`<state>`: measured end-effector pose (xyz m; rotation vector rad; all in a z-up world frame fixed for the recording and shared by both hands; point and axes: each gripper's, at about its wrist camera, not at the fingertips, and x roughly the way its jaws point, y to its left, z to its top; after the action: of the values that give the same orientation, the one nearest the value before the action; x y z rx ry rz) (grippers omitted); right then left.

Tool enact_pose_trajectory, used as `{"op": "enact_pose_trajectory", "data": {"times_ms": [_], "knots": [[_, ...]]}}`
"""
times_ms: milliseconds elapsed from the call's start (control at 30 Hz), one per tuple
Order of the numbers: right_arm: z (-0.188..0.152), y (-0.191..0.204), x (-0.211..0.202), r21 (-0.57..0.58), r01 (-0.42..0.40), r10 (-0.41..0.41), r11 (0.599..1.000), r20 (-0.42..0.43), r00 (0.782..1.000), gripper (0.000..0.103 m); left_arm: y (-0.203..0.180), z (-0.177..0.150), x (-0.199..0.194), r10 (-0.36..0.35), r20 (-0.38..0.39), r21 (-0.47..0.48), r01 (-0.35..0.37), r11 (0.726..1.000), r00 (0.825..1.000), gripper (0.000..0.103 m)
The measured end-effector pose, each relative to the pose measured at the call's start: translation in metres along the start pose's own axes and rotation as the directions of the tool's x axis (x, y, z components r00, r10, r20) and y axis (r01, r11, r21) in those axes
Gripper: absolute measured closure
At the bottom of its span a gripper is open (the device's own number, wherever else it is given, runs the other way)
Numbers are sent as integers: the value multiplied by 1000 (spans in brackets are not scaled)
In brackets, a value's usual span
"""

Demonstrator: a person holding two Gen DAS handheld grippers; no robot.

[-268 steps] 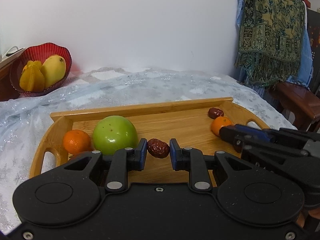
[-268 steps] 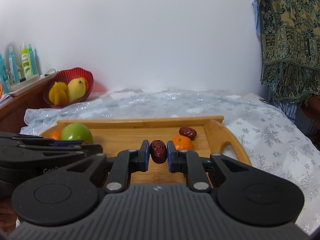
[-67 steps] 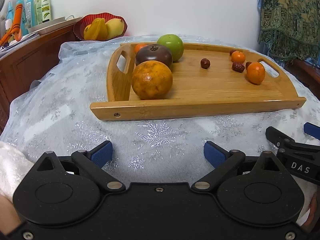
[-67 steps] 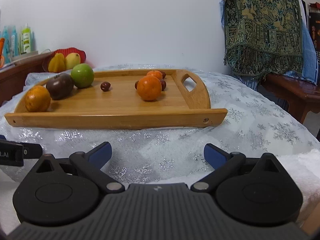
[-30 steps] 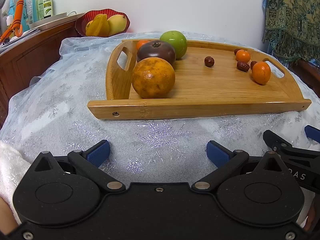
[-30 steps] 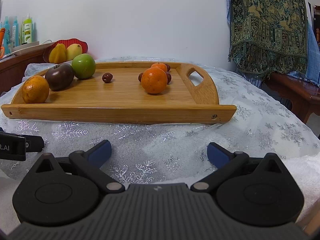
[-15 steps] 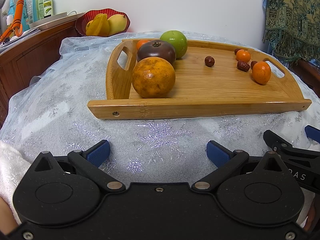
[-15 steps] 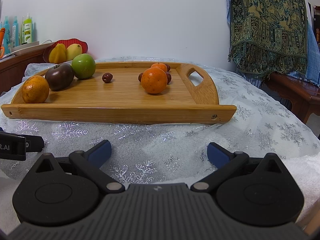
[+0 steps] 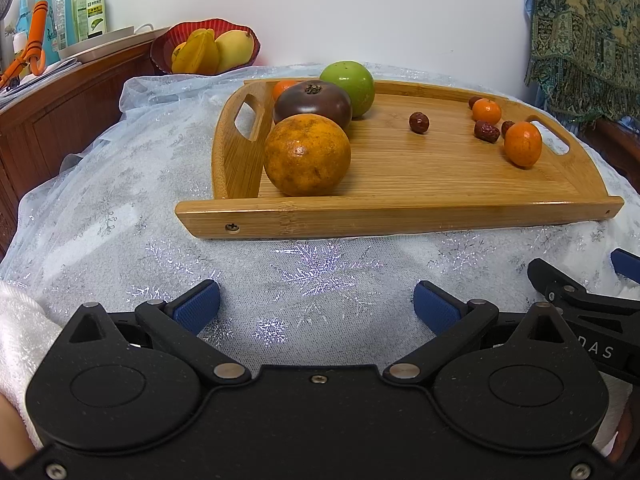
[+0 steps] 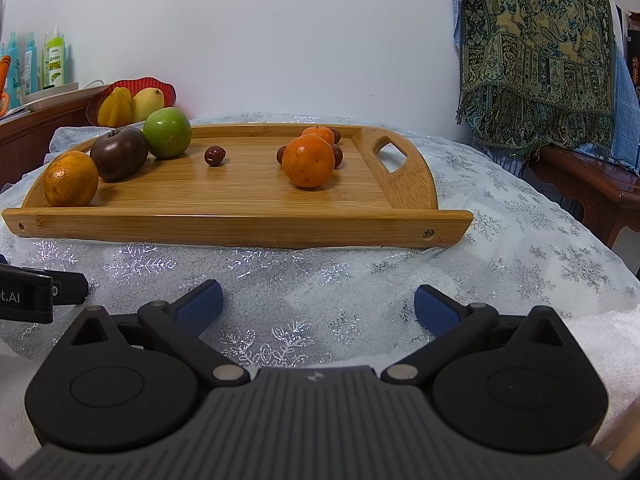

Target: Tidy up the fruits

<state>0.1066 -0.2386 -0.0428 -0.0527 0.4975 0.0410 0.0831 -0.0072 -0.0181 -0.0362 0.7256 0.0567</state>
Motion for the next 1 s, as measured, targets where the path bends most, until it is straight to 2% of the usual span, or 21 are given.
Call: {"op": "enact_pose_trajectory", "data": {"times_ms": [1000], "knots": [[0, 0, 0, 0, 0, 0, 1000, 1, 1000, 0, -1, 0, 0, 6, 5, 3, -6, 1000, 1000, 0]]}}
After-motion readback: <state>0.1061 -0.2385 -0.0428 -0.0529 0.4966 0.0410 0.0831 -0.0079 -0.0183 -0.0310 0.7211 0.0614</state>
